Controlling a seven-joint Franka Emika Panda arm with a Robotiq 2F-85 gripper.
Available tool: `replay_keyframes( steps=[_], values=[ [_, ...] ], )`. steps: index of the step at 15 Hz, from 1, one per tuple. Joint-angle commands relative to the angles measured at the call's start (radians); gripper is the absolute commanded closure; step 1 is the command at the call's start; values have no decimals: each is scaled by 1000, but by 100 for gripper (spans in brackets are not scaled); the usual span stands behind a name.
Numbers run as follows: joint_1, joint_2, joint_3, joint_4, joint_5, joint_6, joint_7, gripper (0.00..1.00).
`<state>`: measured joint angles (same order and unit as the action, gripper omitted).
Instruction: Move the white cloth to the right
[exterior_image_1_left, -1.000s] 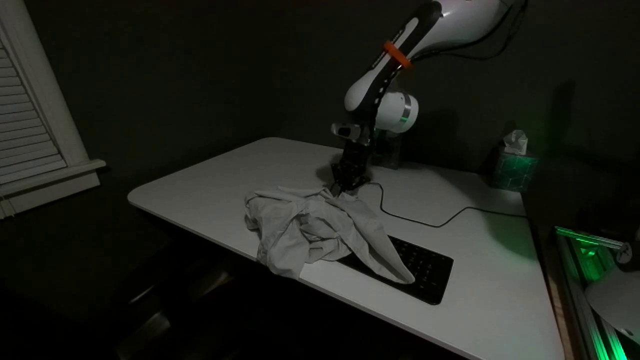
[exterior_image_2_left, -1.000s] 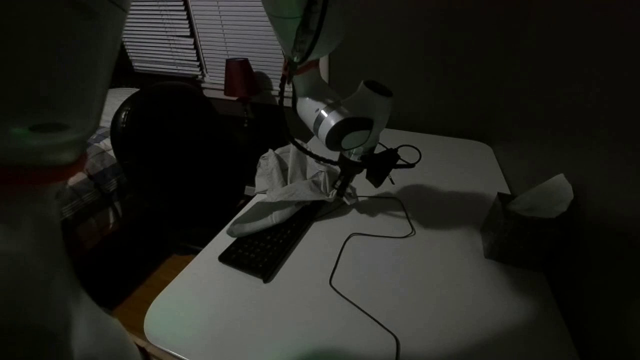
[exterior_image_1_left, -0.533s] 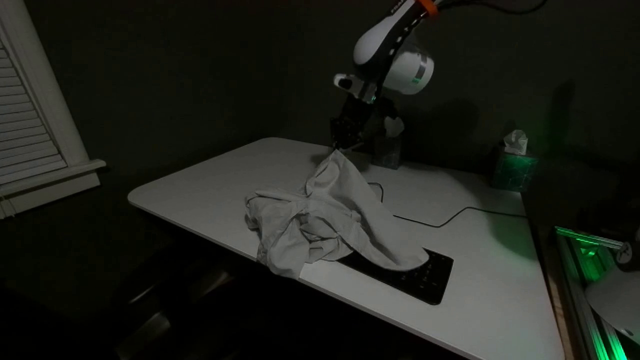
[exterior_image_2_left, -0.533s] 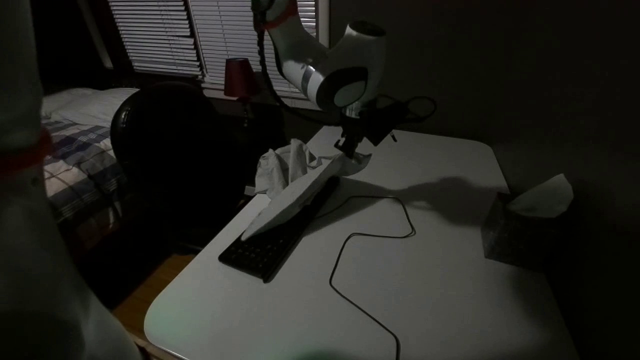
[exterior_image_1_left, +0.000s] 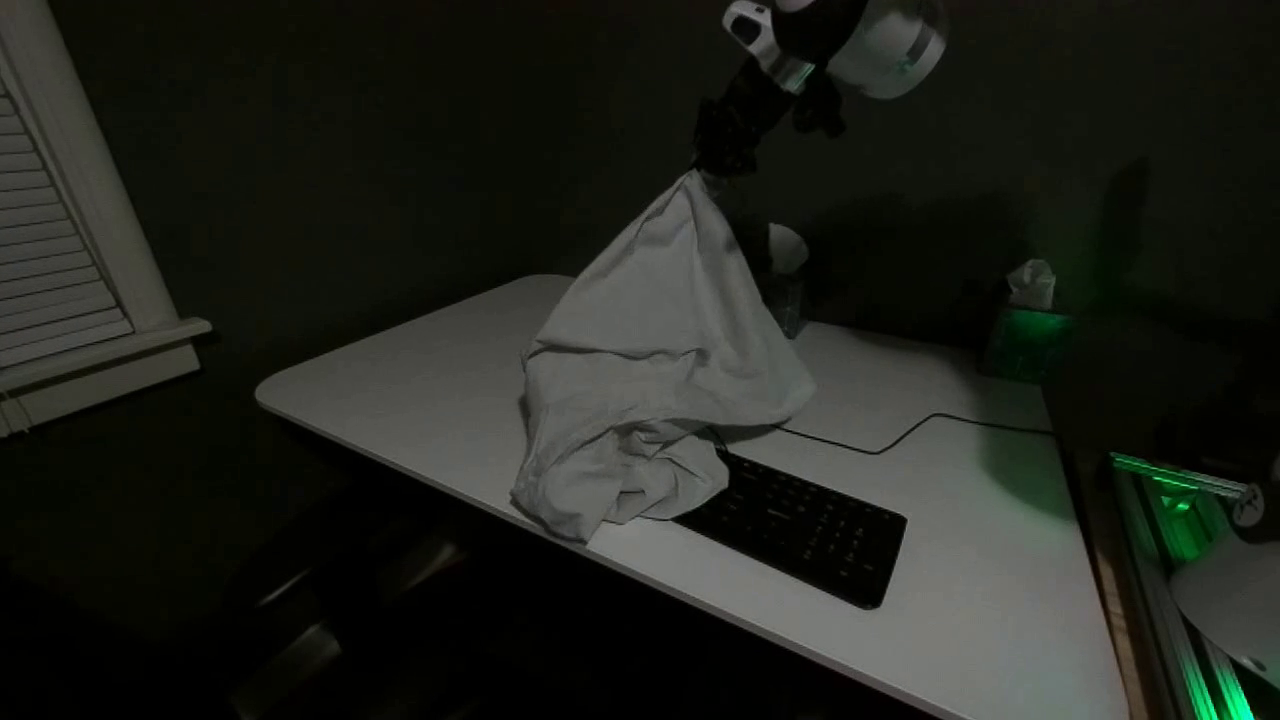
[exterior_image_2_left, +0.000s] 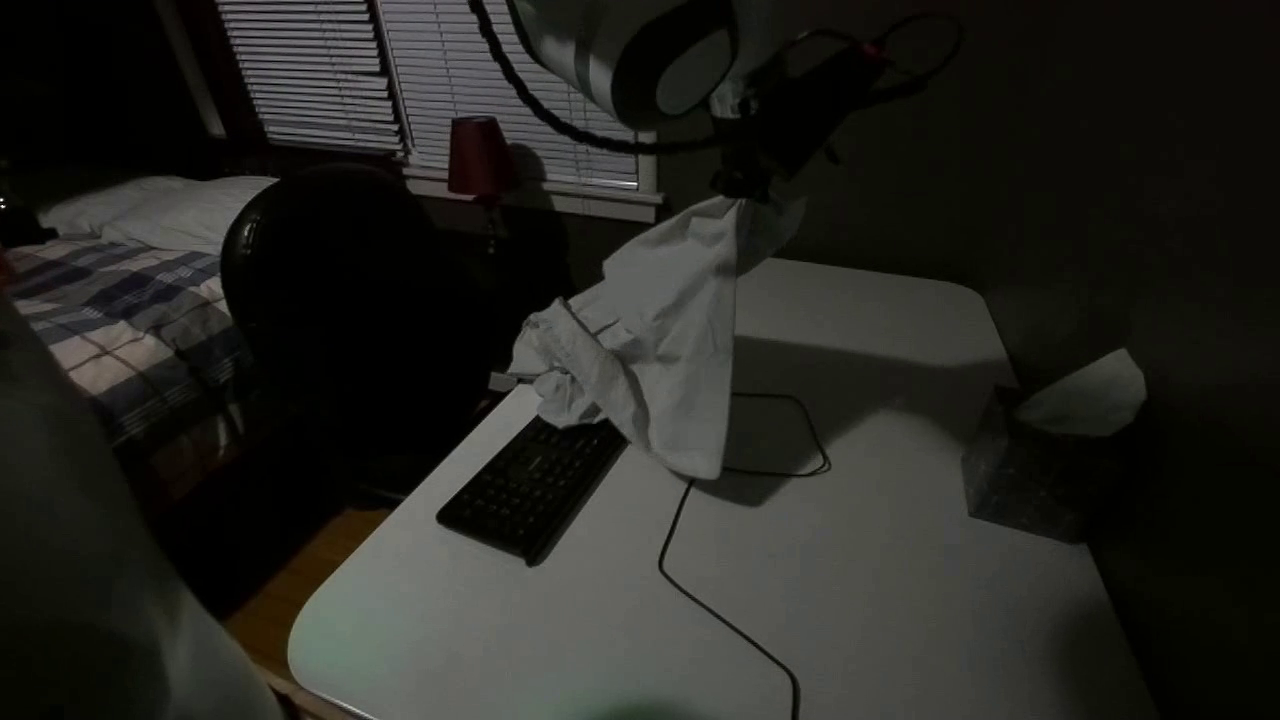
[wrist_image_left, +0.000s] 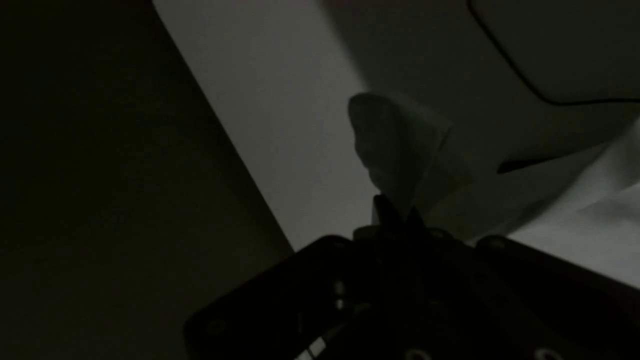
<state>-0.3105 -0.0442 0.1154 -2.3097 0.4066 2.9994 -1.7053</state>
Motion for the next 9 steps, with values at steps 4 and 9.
replay_keyframes(
  steps=[4,9],
  values=[
    [-31,-105,-16,-32,1,3,67,97],
    [-54,-89,-2,-46,-54,32,92,99]
  ],
)
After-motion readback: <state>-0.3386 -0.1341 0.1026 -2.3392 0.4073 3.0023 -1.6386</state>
